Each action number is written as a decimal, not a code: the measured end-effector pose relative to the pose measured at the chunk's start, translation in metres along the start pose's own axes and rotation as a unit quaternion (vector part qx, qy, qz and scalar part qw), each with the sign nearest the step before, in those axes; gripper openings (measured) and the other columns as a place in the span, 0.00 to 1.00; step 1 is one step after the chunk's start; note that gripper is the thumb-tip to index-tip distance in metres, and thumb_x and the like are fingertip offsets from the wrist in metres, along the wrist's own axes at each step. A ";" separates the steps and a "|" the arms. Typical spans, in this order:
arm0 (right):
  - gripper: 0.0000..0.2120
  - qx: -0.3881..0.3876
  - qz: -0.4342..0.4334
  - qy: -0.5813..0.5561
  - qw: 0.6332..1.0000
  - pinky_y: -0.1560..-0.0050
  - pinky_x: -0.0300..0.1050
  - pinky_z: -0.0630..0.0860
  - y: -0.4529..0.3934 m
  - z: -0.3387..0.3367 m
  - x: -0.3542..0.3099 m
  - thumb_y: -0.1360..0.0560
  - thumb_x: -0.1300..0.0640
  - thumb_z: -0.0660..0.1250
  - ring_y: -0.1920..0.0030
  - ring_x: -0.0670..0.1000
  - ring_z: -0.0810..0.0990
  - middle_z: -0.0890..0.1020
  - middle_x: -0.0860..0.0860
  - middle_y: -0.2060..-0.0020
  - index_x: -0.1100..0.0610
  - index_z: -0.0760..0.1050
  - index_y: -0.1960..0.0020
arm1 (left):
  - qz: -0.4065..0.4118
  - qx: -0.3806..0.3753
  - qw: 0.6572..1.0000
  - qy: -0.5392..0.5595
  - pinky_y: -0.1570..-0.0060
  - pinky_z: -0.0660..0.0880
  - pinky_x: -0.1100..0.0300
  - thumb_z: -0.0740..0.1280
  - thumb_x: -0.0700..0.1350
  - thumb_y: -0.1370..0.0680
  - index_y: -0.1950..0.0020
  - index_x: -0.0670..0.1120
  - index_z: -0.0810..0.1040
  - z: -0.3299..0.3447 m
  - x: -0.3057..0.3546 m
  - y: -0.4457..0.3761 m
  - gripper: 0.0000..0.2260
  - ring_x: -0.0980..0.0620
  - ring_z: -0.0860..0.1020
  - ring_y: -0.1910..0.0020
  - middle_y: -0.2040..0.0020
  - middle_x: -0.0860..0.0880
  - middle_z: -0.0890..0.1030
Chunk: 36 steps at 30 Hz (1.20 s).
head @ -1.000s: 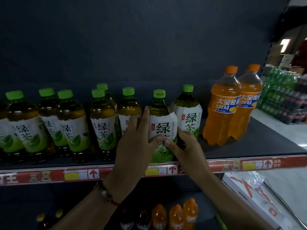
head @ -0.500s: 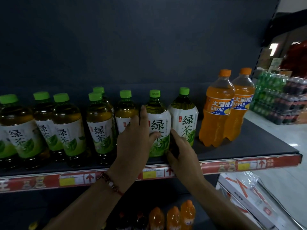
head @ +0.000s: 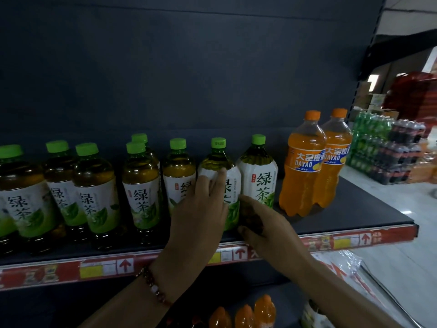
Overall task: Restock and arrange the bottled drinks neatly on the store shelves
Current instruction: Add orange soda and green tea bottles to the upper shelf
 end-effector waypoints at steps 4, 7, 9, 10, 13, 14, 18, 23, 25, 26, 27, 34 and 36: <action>0.29 0.014 -0.031 0.127 0.991 0.50 0.25 0.69 0.000 -0.042 -0.017 0.25 0.55 0.69 0.43 0.36 0.70 0.71 0.38 0.40 0.43 0.64 0.28 | 0.071 0.034 0.996 0.031 0.57 0.79 0.52 0.74 0.51 0.28 0.27 0.47 0.70 -0.011 0.021 -0.011 0.31 0.45 0.77 0.46 0.43 0.44 0.75; 0.28 0.022 -0.034 0.227 0.973 0.48 0.27 0.64 -0.010 -0.080 -0.029 0.25 0.52 0.68 0.41 0.38 0.69 0.71 0.39 0.37 0.44 0.63 0.28 | 0.101 0.034 0.994 0.005 0.44 0.75 0.45 0.75 0.54 0.29 0.26 0.48 0.68 -0.010 0.035 -0.028 0.34 0.41 0.75 0.38 0.35 0.41 0.73; 0.28 0.035 -0.043 0.279 0.959 0.42 0.33 0.64 -0.021 -0.103 -0.035 0.25 0.52 0.68 0.36 0.44 0.71 0.72 0.44 0.34 0.46 0.64 0.27 | 0.120 0.032 0.992 -0.007 0.37 0.70 0.40 0.75 0.55 0.29 0.26 0.48 0.68 -0.003 0.043 -0.040 0.34 0.38 0.72 0.34 0.32 0.38 0.72; 0.27 0.044 -0.048 0.297 0.953 0.39 0.36 0.65 -0.027 -0.115 -0.039 0.25 0.52 0.67 0.34 0.46 0.70 0.72 0.46 0.33 0.48 0.65 0.27 | 0.128 0.027 0.991 -0.010 0.34 0.68 0.38 0.75 0.55 0.30 0.26 0.48 0.68 0.000 0.046 -0.046 0.35 0.37 0.71 0.33 0.30 0.37 0.71; 0.27 0.065 -0.063 0.339 0.936 0.35 0.45 0.66 -0.046 -0.143 -0.044 0.25 0.51 0.67 0.32 0.51 0.69 0.71 0.49 0.32 0.49 0.66 0.28 | 0.143 -0.004 0.989 -0.038 0.29 0.60 0.35 0.71 0.58 0.27 0.23 0.50 0.63 0.015 0.057 -0.059 0.35 0.36 0.65 0.28 0.25 0.38 0.65; 0.27 0.065 -0.057 0.355 0.931 0.35 0.47 0.67 -0.054 -0.151 -0.042 0.25 0.50 0.67 0.32 0.52 0.69 0.70 0.50 0.32 0.49 0.65 0.27 | 0.148 -0.007 0.988 -0.044 0.28 0.59 0.35 0.70 0.59 0.26 0.23 0.50 0.63 0.019 0.061 -0.062 0.35 0.36 0.65 0.27 0.25 0.38 0.64; 0.24 0.084 -0.029 0.389 0.917 0.38 0.49 0.68 -0.078 -0.175 -0.037 0.23 0.51 0.64 0.34 0.56 0.70 0.69 0.53 0.32 0.51 0.66 0.28 | 0.156 -0.028 0.986 -0.050 0.27 0.56 0.35 0.67 0.60 0.25 0.23 0.50 0.63 0.035 0.070 -0.069 0.33 0.36 0.63 0.26 0.21 0.41 0.59; 0.25 0.045 0.042 0.402 0.914 0.34 0.58 0.69 -0.106 -0.185 -0.007 0.22 0.50 0.63 0.30 0.60 0.67 0.65 0.56 0.28 0.54 0.64 0.27 | 0.168 -0.046 0.982 -0.074 0.27 0.55 0.37 0.62 0.60 0.21 0.21 0.48 0.59 0.046 0.073 -0.065 0.33 0.37 0.60 0.25 0.20 0.43 0.55; 0.29 0.051 0.087 0.336 0.936 0.36 0.57 0.70 -0.115 -0.190 0.005 0.23 0.49 0.64 0.33 0.60 0.70 0.68 0.56 0.30 0.52 0.60 0.25 | 0.170 -0.052 0.981 -0.075 0.26 0.54 0.38 0.59 0.60 0.20 0.20 0.47 0.55 0.046 0.074 -0.064 0.33 0.37 0.57 0.24 0.19 0.43 0.53; 0.29 0.052 0.105 0.312 0.943 0.38 0.54 0.72 -0.119 -0.191 0.009 0.22 0.47 0.63 0.35 0.59 0.73 0.70 0.56 0.30 0.51 0.59 0.25 | 0.170 -0.051 0.981 -0.075 0.26 0.54 0.38 0.59 0.60 0.20 0.20 0.47 0.55 0.046 0.075 -0.064 0.33 0.37 0.57 0.23 0.19 0.43 0.53; 0.29 0.054 0.123 0.286 0.949 0.42 0.51 0.73 -0.122 -0.192 0.012 0.22 0.45 0.62 0.36 0.59 0.74 0.71 0.55 0.31 0.50 0.58 0.24 | 0.168 -0.048 0.982 -0.075 0.26 0.55 0.39 0.59 0.60 0.20 0.20 0.47 0.55 0.045 0.075 -0.063 0.33 0.36 0.57 0.24 0.20 0.42 0.53; 0.24 0.106 0.157 0.223 0.956 0.53 0.47 0.73 -0.129 -0.181 0.015 0.21 0.42 0.60 0.48 0.52 0.76 0.76 0.55 0.38 0.50 0.65 0.29 | 0.151 -0.033 0.985 -0.071 0.29 0.60 0.39 0.61 0.59 0.21 0.21 0.45 0.59 0.053 0.076 -0.059 0.33 0.34 0.60 0.25 0.20 0.41 0.57; 0.23 0.124 0.156 0.214 0.956 0.55 0.47 0.74 -0.124 -0.179 0.014 0.21 0.42 0.60 0.51 0.51 0.77 0.77 0.54 0.42 0.50 0.64 0.29 | 0.150 -0.027 0.986 -0.070 0.29 0.61 0.40 0.62 0.59 0.21 0.21 0.45 0.59 0.054 0.076 -0.058 0.33 0.34 0.61 0.25 0.21 0.41 0.58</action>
Point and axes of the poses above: each hand's wrist, its own y-axis away from the middle knuckle, its own z-axis out of the palm, x = y × z, the point moved 5 cm from there along -y, towards the middle knuckle
